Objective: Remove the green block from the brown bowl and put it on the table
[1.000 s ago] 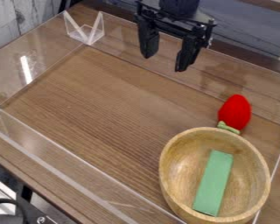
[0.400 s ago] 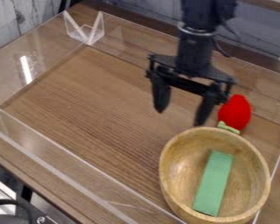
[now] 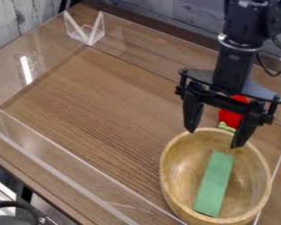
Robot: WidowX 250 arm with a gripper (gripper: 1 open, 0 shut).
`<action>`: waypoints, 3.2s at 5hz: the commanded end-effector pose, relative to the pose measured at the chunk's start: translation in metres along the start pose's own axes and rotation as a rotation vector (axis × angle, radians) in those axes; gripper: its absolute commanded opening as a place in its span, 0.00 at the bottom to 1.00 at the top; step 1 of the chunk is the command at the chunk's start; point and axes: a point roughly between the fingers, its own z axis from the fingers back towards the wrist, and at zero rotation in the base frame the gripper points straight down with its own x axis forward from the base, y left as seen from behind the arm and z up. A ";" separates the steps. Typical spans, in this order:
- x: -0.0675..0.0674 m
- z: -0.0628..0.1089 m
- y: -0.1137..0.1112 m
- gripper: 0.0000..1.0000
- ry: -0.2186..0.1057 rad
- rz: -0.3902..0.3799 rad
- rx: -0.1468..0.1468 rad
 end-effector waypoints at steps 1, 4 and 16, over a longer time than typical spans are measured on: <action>-0.004 0.015 -0.006 1.00 -0.055 0.143 -0.047; -0.014 -0.017 -0.024 1.00 -0.060 -0.067 -0.044; -0.011 -0.037 -0.018 1.00 -0.135 -0.130 -0.008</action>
